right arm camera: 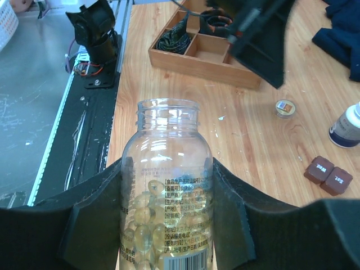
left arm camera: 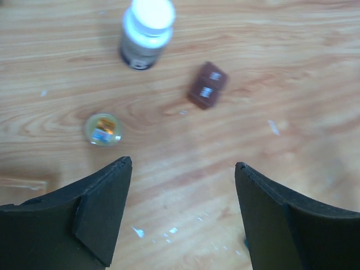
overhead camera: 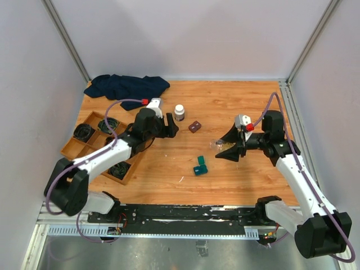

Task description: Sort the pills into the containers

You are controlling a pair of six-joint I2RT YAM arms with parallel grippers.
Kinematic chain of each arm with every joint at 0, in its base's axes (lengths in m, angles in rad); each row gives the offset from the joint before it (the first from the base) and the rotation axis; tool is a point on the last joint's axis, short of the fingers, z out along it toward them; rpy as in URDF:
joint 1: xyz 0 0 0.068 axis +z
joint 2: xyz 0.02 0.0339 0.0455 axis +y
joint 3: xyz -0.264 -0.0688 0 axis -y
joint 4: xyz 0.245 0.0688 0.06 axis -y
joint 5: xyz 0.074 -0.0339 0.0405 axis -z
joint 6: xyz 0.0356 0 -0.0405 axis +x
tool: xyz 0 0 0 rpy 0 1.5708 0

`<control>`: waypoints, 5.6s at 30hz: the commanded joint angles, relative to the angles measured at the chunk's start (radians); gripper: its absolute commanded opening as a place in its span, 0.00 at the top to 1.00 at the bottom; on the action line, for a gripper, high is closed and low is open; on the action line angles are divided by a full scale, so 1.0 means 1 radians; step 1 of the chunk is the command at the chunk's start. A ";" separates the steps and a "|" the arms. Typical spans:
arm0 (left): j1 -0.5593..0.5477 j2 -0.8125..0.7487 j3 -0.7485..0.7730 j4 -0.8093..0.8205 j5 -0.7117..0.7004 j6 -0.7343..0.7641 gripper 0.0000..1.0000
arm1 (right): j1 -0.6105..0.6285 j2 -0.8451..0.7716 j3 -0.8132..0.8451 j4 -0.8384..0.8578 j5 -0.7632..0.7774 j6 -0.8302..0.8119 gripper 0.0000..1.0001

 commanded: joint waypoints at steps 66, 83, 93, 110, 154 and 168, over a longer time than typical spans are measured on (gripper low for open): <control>0.005 -0.898 -0.386 0.028 0.293 0.074 0.01 | -0.001 0.395 0.050 -0.683 0.082 -1.205 1.00; 0.005 -0.925 -0.438 0.086 0.306 0.064 0.01 | 0.112 0.345 -0.030 -0.284 0.344 -0.823 0.99; 0.005 -0.927 -0.467 0.128 0.333 0.041 0.01 | 0.151 0.374 -0.024 -0.275 0.441 -0.807 0.99; 0.005 -0.943 -0.467 0.100 0.278 0.036 0.01 | 0.238 0.444 0.001 -0.240 0.558 -0.740 0.99; 0.005 -0.946 -0.465 0.091 0.273 0.037 0.01 | 0.344 0.460 0.040 -0.210 0.744 -0.612 0.99; 0.005 -0.944 -0.464 0.089 0.273 0.039 0.01 | 0.375 0.435 0.039 -0.216 0.789 -0.592 0.99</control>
